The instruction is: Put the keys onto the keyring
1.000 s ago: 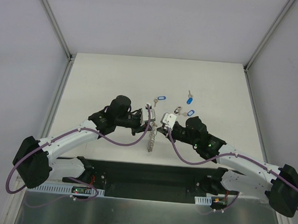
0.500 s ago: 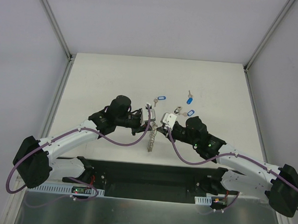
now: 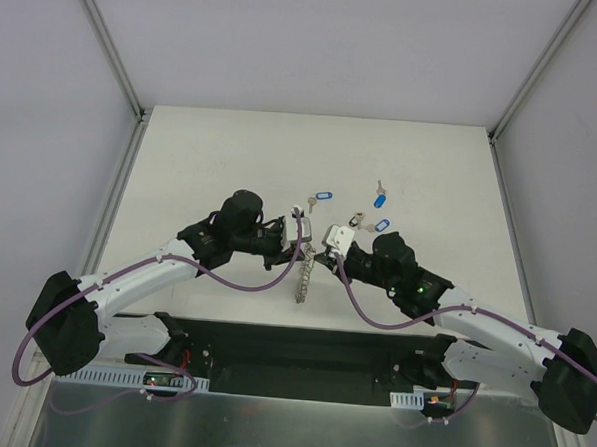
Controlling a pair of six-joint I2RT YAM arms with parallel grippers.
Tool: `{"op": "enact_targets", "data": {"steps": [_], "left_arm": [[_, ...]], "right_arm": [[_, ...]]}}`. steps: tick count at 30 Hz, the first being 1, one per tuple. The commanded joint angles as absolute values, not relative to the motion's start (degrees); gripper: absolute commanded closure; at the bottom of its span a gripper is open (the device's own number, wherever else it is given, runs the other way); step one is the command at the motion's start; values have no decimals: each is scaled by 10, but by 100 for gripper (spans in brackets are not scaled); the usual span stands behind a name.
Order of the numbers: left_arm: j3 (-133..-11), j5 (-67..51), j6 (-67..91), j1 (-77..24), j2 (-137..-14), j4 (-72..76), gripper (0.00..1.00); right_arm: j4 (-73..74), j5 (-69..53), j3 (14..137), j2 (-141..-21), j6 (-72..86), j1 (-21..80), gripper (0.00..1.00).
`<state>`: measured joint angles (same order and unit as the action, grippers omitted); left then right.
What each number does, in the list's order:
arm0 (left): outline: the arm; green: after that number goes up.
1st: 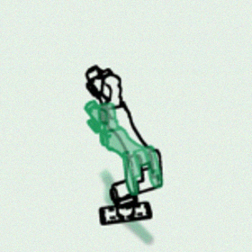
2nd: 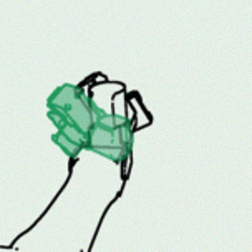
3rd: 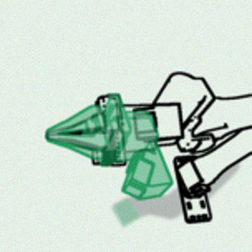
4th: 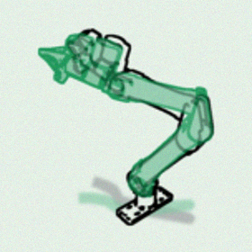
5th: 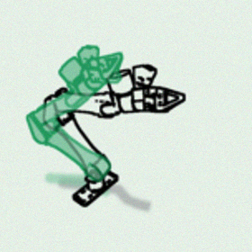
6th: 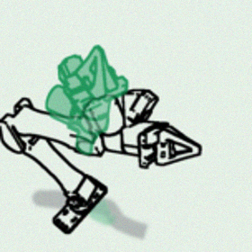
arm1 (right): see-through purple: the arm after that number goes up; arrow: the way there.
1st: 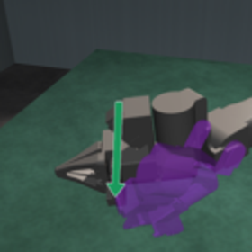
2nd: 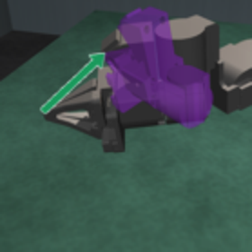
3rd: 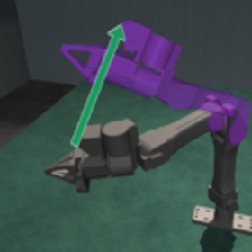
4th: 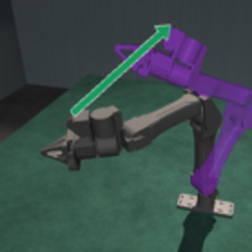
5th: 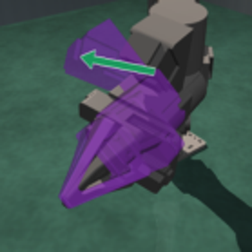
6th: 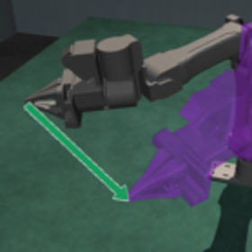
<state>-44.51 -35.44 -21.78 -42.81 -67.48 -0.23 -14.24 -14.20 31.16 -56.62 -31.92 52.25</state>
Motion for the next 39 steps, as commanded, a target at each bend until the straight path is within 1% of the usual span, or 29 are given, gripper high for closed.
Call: {"op": "enact_targets", "data": {"steps": [1,11,39], "left_arm": [[-447,-363,-215,-432,-676,25,100],[-449,-365,-214,-434,-678,25,100],[-449,-362,-215,-436,-676,25,100]], "right_arm": [[-152,-156,316,-552,-310,518,99],[-145,-182,323,-556,-300,508,99],[-184,-228,317,-569,-250,479,99]]}}
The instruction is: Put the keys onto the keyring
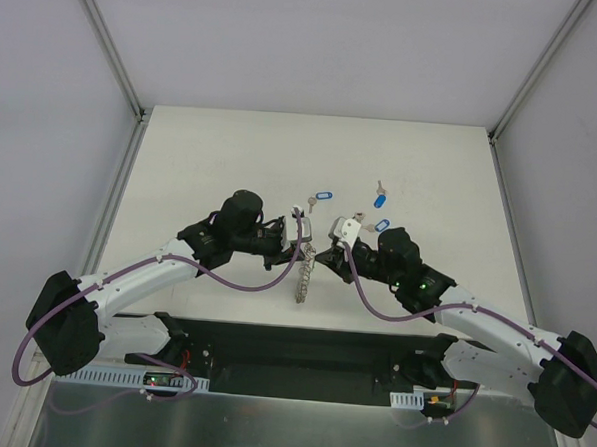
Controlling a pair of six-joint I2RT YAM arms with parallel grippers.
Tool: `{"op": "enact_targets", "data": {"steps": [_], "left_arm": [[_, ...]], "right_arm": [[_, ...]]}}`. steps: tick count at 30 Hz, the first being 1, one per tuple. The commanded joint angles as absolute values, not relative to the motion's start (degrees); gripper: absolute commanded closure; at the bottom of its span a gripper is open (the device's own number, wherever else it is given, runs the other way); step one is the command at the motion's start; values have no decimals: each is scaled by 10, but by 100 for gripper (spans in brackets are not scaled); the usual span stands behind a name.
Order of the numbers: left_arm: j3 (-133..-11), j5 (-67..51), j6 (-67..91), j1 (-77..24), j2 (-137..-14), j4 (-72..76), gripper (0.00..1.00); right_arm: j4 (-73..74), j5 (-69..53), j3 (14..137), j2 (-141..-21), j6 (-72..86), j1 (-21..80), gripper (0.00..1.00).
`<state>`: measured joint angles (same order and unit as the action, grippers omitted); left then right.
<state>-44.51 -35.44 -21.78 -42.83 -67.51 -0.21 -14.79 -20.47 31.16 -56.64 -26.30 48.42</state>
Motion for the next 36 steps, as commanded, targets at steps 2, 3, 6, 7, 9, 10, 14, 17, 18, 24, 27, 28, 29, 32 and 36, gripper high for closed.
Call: {"op": "enact_targets", "data": {"steps": [2,3,6,7,9,10,14,17,18,24,27,28,29,32,36], "left_arm": [[-448,-360,-216,-435,-675,25,100],[-449,-360,-217,-436,-675,25,100],[-448,-361,-216,-435,-675,25,100],[-448,-360,-216,-436,-675,25,100],[-448,-360,-216,-436,-674,25,100],[-448,-361,-215,-435,-675,25,100],[-448,-361,-216,-435,-674,25,100],[-448,-359,-216,-436,-674,25,100],[-447,-360,-216,-436,-674,25,100],[-448,-361,-216,-436,-675,25,100],[-449,-361,-216,-437,-675,25,100],[-448,-361,-216,-437,-676,25,100],[-448,-360,-216,-436,-677,25,100],[-448,-360,-217,-436,-677,25,100],[-449,-360,-216,-436,-678,25,100]], "right_arm": [[-185,-227,317,-570,-250,478,99],[-185,-228,317,-573,-249,477,99],[-186,-230,318,-577,-247,475,99],[-188,-232,318,-577,-245,475,99],[-190,-235,318,-579,-243,474,99],[-192,-235,318,-579,-243,474,99],[-195,-238,318,-581,-240,472,99],[-195,-241,317,-580,-239,472,99],[-196,-242,317,-580,-239,472,99],[-195,-244,318,-581,-237,469,99],[-196,-246,318,-584,-236,469,99],[-195,-246,320,-585,-236,470,99],[-195,-246,320,-586,-236,468,98],[-196,-249,322,-589,-234,468,99],[-200,-254,323,-596,-232,468,99]]}}
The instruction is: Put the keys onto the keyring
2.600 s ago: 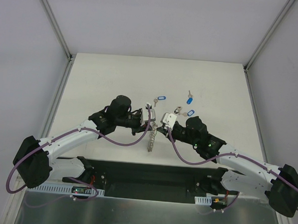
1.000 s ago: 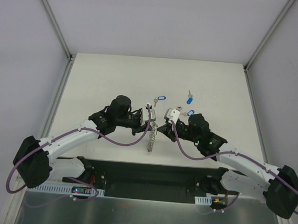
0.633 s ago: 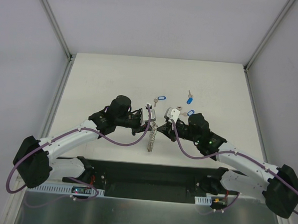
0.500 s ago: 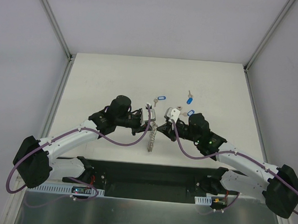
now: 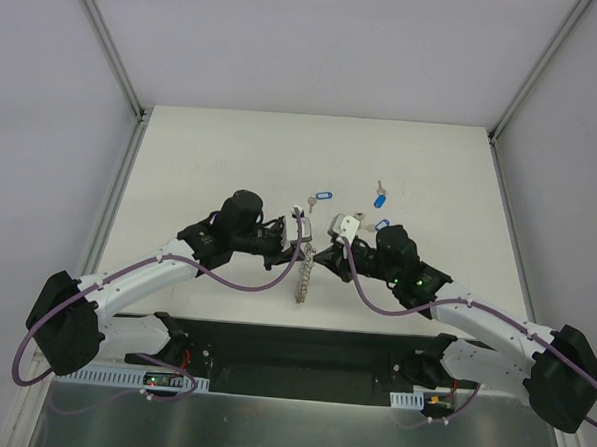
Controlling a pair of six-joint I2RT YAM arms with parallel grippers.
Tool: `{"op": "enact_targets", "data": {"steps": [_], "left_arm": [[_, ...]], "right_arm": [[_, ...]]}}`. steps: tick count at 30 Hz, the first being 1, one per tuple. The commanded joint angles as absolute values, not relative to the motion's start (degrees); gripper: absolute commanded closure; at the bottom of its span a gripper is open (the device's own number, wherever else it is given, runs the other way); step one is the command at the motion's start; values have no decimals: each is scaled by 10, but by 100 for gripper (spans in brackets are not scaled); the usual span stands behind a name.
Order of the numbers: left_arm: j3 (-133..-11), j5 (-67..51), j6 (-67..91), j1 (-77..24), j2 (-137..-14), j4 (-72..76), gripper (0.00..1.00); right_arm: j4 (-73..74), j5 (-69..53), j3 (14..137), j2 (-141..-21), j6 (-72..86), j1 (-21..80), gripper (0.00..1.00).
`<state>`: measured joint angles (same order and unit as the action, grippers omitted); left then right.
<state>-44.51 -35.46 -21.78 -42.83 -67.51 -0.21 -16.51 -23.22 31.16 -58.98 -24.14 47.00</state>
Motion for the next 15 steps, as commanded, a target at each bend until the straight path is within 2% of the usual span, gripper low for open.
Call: {"op": "enact_targets", "data": {"steps": [1,15], "left_arm": [[-449,-361,-216,-437,-679,25,100],[-447,-358,-217,-436,-675,25,100]], "right_arm": [[-201,-255,323,-597,-231,468,99],[-189,-255,308,-563,-219,456,99]]}}
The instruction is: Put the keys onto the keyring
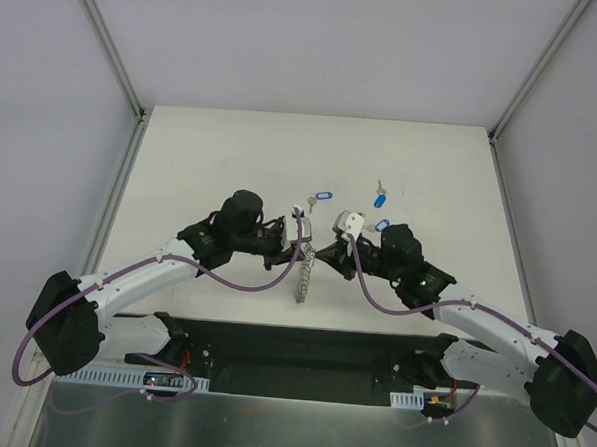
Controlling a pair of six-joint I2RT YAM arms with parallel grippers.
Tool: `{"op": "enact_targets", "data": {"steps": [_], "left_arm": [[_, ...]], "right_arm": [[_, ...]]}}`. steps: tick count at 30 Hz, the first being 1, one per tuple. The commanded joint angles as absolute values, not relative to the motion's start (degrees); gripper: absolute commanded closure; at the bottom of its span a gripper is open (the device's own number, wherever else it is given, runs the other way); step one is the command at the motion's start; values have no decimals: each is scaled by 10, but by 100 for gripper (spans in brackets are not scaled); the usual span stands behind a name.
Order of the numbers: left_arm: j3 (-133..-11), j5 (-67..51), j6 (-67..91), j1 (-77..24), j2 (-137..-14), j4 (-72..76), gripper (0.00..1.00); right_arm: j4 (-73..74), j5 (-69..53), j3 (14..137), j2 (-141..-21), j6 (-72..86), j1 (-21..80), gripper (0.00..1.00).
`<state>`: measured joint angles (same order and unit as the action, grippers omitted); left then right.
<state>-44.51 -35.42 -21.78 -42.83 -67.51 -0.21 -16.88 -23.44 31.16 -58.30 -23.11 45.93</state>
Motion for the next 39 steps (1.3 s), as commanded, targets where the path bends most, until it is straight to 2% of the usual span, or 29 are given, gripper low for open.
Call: {"op": "enact_targets", "data": {"steps": [1,39], "left_arm": [[-447,-358,-218,-436,-674,25,100],[-447,-353,-219,-437,-672,25,100]], "right_arm": [[-190,-256,307,-562,-217,454,99],[-214,-290,305,-586,-200,445,99]]}}
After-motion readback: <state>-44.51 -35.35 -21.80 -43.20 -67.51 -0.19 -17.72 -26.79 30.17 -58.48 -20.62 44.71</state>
